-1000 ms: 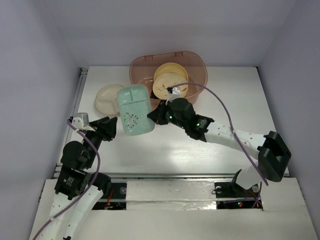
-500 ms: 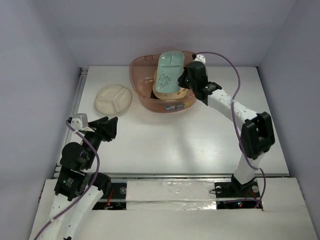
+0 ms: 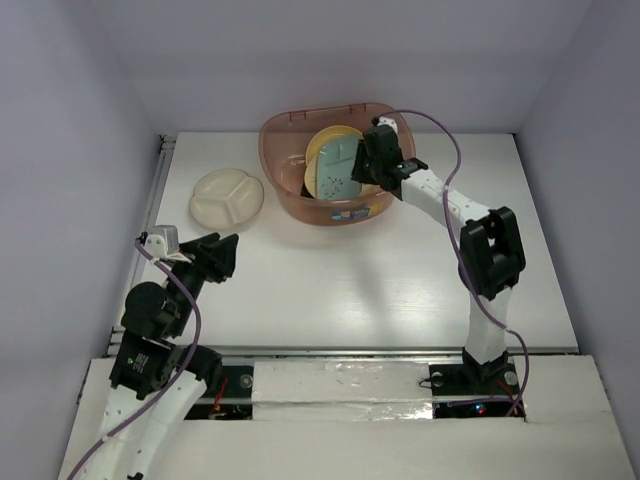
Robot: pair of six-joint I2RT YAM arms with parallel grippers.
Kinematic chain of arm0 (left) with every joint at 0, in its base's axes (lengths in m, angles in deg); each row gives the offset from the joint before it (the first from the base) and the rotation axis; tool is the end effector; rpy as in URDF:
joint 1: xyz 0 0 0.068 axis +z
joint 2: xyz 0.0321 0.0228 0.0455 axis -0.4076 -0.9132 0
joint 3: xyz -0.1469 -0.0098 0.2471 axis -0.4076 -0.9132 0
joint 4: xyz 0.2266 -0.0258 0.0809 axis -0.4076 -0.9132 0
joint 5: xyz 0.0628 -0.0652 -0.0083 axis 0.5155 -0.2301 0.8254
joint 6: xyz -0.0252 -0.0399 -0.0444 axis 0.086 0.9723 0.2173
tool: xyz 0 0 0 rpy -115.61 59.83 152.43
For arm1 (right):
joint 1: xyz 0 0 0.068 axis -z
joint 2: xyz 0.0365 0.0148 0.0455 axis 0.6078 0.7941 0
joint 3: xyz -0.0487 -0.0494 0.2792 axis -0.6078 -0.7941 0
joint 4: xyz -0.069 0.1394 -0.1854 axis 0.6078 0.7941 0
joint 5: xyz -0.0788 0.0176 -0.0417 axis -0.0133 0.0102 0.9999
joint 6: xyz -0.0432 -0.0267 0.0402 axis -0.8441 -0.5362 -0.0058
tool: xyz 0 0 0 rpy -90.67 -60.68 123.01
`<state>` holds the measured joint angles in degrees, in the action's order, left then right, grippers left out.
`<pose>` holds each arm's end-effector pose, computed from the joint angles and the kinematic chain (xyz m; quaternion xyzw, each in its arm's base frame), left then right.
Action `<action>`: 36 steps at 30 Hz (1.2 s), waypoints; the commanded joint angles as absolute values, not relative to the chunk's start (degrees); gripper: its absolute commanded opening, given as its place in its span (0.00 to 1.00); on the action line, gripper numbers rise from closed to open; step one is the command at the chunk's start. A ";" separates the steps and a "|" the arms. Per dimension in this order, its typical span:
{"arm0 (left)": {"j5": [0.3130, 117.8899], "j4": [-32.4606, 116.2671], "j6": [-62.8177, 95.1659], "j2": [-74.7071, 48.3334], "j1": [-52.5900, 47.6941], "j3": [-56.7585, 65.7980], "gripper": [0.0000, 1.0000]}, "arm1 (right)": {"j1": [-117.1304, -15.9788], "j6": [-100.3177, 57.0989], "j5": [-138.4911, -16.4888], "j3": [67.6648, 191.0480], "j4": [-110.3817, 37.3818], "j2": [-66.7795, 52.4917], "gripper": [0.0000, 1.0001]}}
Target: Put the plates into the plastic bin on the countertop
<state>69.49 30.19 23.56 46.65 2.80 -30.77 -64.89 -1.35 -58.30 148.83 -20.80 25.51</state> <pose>0.0565 -0.0200 0.3511 -0.0017 0.6314 -0.2556 0.7322 0.4175 0.2055 0.2838 0.0435 0.8823 0.1314 0.4498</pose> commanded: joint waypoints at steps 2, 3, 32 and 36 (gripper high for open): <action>68.59 33.12 23.32 45.52 2.96 -30.12 0.45 | -64.85 -2.05 -54.47 154.01 -23.21 22.17 0.60; 68.51 33.12 23.32 45.43 2.96 -30.12 0.45 | -64.85 -2.14 -54.03 153.92 -23.21 21.56 0.64; 71.76 33.03 23.31 36.47 2.96 -29.15 0.00 | -84.62 1.90 -67.83 114.30 -47.11 -10.25 0.00; 72.63 33.03 23.93 32.79 3.49 -28.71 0.00 | -84.62 -0.03 -67.65 109.64 -48.08 -15.88 0.00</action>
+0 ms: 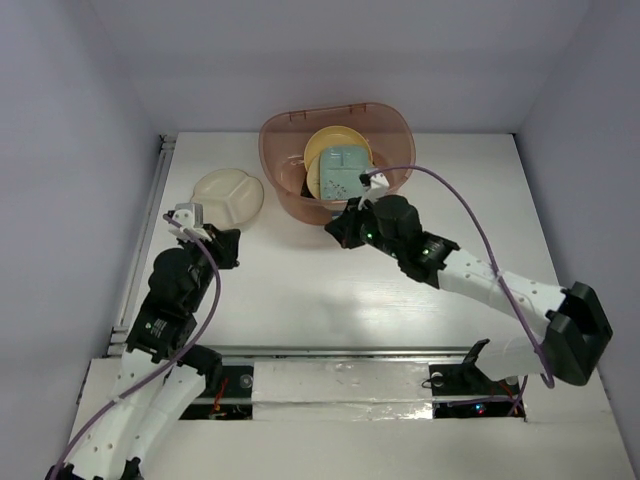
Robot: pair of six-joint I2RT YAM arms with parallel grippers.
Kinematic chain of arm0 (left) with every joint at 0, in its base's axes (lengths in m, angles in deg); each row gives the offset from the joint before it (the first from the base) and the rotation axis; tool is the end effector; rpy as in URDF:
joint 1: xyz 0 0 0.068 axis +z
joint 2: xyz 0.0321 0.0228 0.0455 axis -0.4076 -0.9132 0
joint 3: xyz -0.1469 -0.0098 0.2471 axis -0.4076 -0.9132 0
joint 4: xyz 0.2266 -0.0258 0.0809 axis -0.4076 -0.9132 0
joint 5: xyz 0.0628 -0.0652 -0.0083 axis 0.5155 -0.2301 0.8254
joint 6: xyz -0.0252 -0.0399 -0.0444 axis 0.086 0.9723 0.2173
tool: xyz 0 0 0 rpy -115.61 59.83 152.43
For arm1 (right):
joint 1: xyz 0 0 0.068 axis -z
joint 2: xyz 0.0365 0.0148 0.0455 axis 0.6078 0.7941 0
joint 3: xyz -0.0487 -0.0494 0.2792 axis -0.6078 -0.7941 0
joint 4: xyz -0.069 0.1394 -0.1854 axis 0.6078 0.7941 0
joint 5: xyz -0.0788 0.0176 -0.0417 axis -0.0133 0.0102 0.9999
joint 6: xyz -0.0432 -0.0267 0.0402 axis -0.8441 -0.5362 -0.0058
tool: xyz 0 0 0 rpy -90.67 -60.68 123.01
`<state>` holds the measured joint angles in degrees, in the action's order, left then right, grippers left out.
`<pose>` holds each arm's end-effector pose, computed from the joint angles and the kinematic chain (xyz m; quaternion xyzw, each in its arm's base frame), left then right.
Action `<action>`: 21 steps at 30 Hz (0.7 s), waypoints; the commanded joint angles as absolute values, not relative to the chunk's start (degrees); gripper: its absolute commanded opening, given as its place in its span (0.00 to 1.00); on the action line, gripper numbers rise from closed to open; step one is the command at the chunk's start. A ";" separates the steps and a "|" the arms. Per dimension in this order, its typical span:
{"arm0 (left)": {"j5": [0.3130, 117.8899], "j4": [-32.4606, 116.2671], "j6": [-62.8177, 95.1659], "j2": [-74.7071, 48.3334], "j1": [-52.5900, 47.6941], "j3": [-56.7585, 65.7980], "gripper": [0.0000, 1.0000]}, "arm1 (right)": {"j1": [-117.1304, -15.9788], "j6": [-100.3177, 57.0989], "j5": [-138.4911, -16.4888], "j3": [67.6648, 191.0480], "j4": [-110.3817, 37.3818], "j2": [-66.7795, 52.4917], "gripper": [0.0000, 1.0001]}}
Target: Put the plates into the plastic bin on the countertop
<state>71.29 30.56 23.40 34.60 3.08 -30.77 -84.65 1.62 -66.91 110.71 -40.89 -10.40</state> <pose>0.1026 -0.0357 0.3383 -0.0108 0.7069 -0.2177 0.6729 0.2131 0.2264 0.3264 -0.1050 0.7971 0.3549 0.4772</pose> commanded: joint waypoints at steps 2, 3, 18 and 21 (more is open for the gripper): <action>73.51 32.77 24.37 32.16 3.49 -28.02 0.00 | -84.62 -1.00 -67.56 108.57 -48.52 -17.99 0.00; 74.82 32.68 24.54 31.55 3.49 -27.66 0.00 | -84.62 -1.26 -67.48 107.78 -48.70 -18.52 0.00; 85.29 28.02 30.17 23.65 4.53 -23.44 0.43 | -84.62 -3.82 -65.63 105.76 -45.88 -29.86 0.03; 83.99 28.37 30.96 19.88 7.25 -23.88 0.46 | -84.62 -3.55 -64.31 104.62 -45.53 -31.27 0.10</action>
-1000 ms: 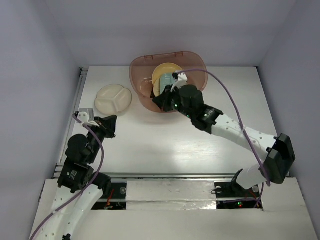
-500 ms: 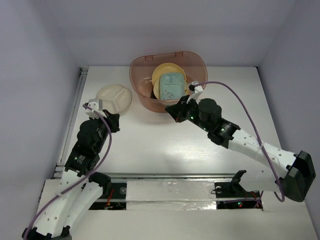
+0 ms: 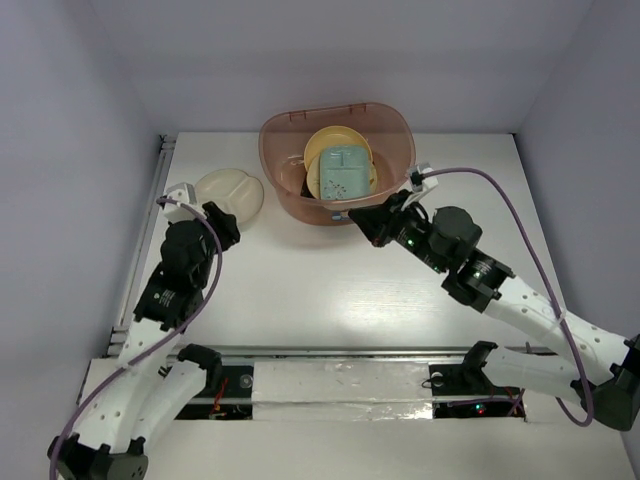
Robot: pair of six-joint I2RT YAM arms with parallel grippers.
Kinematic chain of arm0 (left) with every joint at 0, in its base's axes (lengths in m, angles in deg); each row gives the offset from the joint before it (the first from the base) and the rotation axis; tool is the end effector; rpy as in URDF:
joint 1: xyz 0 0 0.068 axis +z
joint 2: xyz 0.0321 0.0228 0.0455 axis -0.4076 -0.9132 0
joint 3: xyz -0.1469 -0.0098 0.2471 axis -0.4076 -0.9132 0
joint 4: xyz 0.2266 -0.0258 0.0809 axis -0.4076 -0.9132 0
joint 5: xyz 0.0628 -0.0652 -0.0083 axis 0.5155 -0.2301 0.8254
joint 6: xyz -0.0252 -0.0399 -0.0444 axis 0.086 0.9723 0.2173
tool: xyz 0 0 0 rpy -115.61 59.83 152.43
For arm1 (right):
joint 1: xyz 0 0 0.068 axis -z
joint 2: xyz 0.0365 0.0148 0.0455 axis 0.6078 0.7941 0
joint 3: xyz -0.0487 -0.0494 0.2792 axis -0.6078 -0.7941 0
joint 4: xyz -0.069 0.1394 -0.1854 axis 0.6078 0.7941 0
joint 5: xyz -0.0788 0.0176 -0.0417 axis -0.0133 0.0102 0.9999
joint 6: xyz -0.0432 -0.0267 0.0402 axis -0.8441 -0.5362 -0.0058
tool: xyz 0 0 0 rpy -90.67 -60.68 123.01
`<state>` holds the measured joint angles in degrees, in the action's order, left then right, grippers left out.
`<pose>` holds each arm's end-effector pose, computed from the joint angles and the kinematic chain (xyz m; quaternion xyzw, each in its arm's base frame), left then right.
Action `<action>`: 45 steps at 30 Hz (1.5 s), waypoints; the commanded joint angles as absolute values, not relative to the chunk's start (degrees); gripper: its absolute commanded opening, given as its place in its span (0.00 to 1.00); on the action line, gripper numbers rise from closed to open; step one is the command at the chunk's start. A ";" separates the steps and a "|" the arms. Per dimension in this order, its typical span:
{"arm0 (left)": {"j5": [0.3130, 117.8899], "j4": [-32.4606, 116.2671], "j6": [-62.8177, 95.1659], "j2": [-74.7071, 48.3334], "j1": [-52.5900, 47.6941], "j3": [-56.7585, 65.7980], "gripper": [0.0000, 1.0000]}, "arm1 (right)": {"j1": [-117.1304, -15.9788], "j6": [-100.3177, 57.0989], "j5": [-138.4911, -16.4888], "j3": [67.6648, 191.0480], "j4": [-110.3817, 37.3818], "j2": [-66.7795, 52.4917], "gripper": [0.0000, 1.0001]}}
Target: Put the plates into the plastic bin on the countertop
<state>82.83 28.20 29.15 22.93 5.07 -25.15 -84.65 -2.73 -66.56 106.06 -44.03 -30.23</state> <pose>0.1422 -0.0347 0.3449 -0.1242 0.7449 -0.1456 0.6392 0.1552 0.1634 0.3907 -0.1104 0.6904 0.4085 0.5868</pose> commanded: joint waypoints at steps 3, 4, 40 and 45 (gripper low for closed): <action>77.77 30.48 31.40 16.09 15.65 -24.32 0.44 | -84.62 -2.94 -63.35 104.35 -45.89 -32.06 0.19; 76.08 32.31 31.49 13.64 18.22 -24.58 0.43 | -84.62 -2.94 -63.08 104.61 -45.62 -32.06 0.27; 60.42 54.12 45.99 -40.87 37.67 -12.81 0.30 | -84.62 -2.76 -62.82 103.29 -46.76 -29.08 0.55; 59.54 55.62 47.31 -41.67 37.67 -12.98 0.00 | -84.62 -2.67 -62.47 103.12 -46.77 -29.25 0.54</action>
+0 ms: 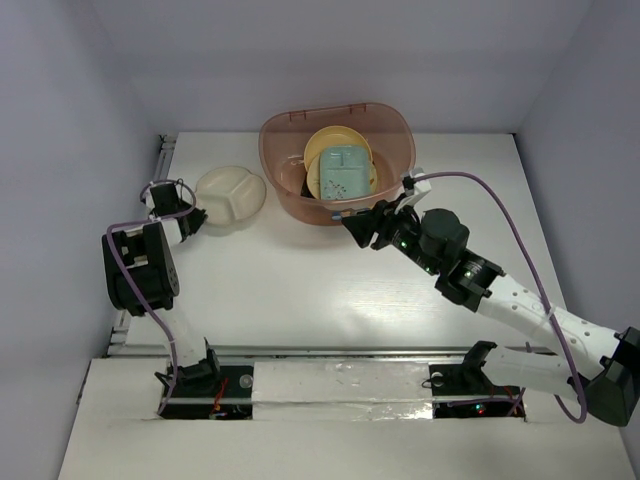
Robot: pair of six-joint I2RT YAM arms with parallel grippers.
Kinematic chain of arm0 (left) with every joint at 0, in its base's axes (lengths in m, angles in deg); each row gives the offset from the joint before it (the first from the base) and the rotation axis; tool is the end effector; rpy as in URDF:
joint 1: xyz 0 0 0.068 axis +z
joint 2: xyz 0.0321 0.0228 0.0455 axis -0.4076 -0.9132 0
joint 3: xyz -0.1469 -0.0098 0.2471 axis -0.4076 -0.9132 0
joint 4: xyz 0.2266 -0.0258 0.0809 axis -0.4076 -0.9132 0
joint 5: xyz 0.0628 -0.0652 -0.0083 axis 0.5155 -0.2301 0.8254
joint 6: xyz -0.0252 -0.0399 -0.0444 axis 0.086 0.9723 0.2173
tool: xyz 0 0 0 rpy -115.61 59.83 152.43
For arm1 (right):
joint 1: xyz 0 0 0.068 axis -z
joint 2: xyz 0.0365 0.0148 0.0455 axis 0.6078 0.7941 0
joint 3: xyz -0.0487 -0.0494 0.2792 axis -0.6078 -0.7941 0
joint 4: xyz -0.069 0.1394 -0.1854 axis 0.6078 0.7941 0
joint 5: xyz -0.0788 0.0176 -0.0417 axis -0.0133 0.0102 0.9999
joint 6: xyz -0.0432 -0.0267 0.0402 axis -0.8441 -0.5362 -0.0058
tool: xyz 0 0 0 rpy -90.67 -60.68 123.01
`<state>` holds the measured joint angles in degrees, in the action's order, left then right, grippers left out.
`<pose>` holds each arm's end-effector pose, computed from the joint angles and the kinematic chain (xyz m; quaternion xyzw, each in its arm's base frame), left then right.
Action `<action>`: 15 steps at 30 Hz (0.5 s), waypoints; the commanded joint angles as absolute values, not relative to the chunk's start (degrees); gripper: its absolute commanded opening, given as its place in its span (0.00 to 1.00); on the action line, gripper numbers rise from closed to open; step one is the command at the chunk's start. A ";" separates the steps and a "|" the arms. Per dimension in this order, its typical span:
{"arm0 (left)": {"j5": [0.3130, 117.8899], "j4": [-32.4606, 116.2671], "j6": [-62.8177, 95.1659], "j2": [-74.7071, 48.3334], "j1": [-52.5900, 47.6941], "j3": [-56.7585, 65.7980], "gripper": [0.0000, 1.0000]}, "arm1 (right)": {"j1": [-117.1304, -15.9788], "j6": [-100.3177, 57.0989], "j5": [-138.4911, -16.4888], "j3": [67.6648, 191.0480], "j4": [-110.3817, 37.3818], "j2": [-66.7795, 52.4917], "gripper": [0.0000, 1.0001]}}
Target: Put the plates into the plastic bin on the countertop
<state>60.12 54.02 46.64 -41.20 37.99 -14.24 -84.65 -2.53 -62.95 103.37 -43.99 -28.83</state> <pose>0.3661 0.0842 0.1794 -0.3915 0.7980 -0.1650 0.4275 0.1626 0.1667 0.3689 -0.0931 0.7184 0.3747 0.5787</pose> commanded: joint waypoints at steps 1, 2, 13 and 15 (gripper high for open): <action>59.54 55.18 47.22 -41.58 38.28 -12.81 0.00 | -84.62 -2.67 -62.29 103.03 -46.76 -29.34 0.54; 59.63 54.92 46.96 -41.32 38.29 -12.89 0.00 | -84.62 -2.59 -61.86 103.03 -46.76 -29.51 0.54; 57.69 54.39 45.64 -23.58 40.31 -14.56 0.00 | -84.62 -3.29 -55.09 102.41 -45.71 -30.92 0.54; 56.91 54.65 46.25 -19.90 41.54 -15.35 0.00 | -84.62 -3.37 -54.21 102.50 -45.53 -30.83 0.53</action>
<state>60.23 46.78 43.95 -29.63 40.17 -16.25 -84.65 -2.69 -57.45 102.65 -43.88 -29.81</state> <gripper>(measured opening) 0.105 0.536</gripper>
